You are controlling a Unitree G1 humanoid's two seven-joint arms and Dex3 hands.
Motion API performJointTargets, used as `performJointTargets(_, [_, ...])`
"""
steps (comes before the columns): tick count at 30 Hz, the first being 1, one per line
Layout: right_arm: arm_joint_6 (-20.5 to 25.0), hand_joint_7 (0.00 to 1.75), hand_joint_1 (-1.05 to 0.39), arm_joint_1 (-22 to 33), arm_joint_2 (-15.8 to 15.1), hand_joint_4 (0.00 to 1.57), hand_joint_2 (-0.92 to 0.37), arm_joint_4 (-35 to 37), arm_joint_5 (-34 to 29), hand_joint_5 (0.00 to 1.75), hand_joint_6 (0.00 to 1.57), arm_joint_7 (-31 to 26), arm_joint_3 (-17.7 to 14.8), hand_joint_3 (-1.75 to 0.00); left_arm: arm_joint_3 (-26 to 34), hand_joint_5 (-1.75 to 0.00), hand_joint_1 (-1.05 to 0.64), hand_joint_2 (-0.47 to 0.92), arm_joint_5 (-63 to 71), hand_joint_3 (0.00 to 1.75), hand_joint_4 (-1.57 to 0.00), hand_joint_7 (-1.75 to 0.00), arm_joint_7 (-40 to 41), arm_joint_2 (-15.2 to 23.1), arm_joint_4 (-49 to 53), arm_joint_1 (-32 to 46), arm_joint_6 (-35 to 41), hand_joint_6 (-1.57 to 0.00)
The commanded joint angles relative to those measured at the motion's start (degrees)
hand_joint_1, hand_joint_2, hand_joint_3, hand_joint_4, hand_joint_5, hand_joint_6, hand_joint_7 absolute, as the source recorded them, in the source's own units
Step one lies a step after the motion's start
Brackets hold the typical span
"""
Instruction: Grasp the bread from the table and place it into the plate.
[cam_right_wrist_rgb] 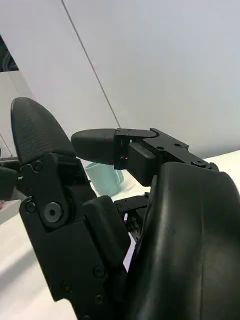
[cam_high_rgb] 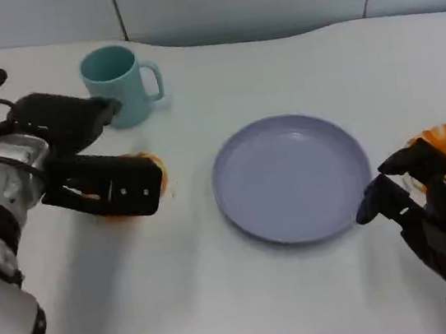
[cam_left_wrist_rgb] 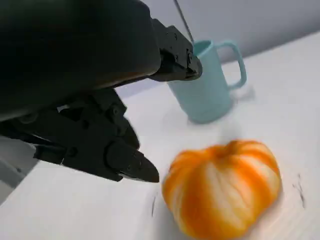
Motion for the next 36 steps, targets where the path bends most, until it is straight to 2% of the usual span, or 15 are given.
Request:
performJointTargets(1, [-0.7, 1.17, -0.57, -0.7, -0.6, 0.56, -0.92, 0.3, -0.5, 1.73, 0.67, -0.2, -0.1, -0.13, 1.0, 0.0, -0.52, 0.87, -1.1, 0.01, -0.4, 0.0, -4.4, 0.2, -0.3, -2.2, 0.3, -0.41])
performJointTargets(5, [-1.2, 1.17, -0.56, -1.1, -0.3, 0.57, -0.92, 0.9, -0.6, 1.73, 0.68, -0.4, -0.2, -0.13, 1.5, -0.01, -0.58, 0.87, -1.4, 0.0, -0.41, 0.0, -8.5, -0.5, -0.3, -3.1, 0.5, -0.4])
performJointTargets(19, [-1.4, 1.17, -0.57, -1.4, -0.3, 0.56, -0.92, 1.1, -0.9, 1.74, 0.67, -0.3, -0.2, -0.13, -1.2, 0.0, -0.71, 0.92, 0.3, 0.04, -0.38, 0.0, -11.7, -1.5, -0.2, -4.5, 0.4, -0.33])
performJointTargets(25, [-1.4, 1.16, -0.57, -1.5, 0.0, 0.56, -0.92, 1.2, -0.9, 1.74, 0.68, -0.3, -0.1, -0.12, -0.6, 0.0, -0.64, 0.92, -0.6, 0.03, -0.38, -0.01, -13.1, -3.2, 0.0, -4.2, 3.0, -0.34])
performJointTargets(36, [-2.1, 1.14, -0.57, -1.0, 0.3, 0.56, -0.92, 0.4, -1.6, 1.74, 0.68, -0.5, 0.2, -0.13, 0.8, -0.01, -0.62, 0.92, -2.1, 0.05, -0.39, 0.0, -17.2, -7.5, 0.9, -2.5, 11.0, -0.34])
